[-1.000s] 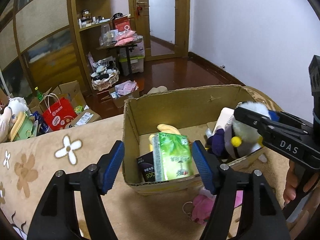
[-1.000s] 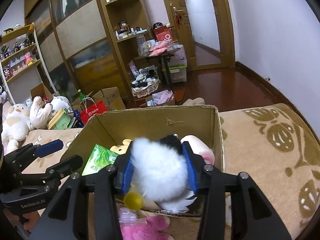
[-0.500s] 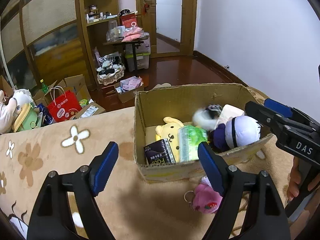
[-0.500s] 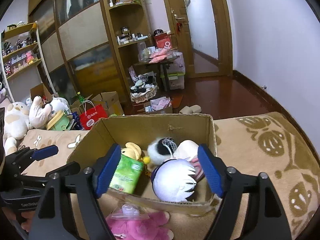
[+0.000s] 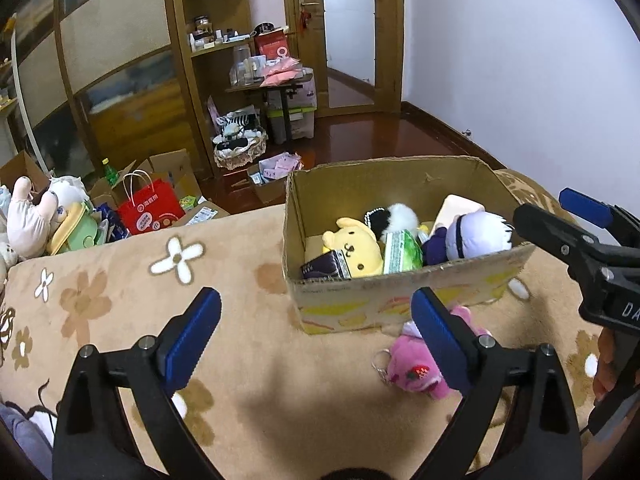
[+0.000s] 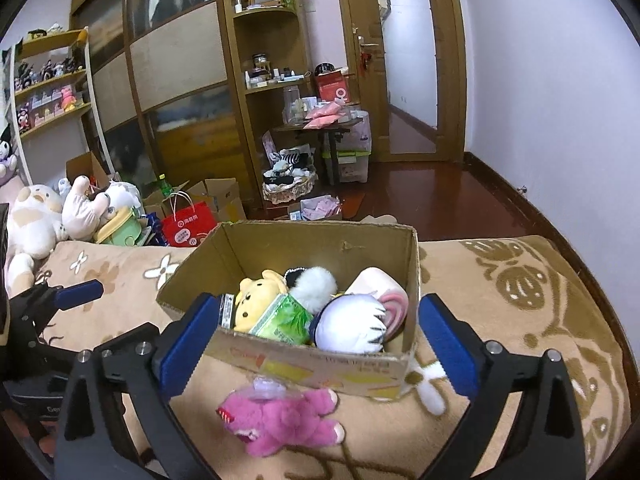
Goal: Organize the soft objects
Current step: 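Move the left tool toward the pink plush bear lying beside the box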
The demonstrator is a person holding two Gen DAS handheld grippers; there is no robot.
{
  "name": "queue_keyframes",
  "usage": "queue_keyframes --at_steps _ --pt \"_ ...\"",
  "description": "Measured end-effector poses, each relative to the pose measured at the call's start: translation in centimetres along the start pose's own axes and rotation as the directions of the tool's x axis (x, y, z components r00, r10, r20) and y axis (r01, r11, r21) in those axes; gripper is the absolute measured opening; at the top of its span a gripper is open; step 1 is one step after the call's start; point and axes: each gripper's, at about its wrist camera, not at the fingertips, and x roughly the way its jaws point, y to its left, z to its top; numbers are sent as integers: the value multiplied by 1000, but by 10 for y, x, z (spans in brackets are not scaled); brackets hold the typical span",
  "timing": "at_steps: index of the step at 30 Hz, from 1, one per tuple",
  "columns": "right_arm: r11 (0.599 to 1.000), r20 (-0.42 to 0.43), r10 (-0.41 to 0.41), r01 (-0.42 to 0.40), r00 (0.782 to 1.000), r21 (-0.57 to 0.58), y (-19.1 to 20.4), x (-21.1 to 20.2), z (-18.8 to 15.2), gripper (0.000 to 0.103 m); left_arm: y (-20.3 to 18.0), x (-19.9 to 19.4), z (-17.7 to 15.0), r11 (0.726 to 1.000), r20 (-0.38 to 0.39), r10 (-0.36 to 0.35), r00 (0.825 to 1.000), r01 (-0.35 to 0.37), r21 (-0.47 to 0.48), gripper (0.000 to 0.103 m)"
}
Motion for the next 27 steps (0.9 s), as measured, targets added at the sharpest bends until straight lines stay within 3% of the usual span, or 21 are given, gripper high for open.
queue_keyframes --at_steps 17,27 --pt "1000 -49 -11 12 999 24 -6 -29 -26 103 4 -24 -25 999 -71 -30 997 28 -30 95" --pt "999 -64 -22 24 998 33 -8 -27 -31 103 -2 -18 -32 999 -100 -40 994 39 -10 95"
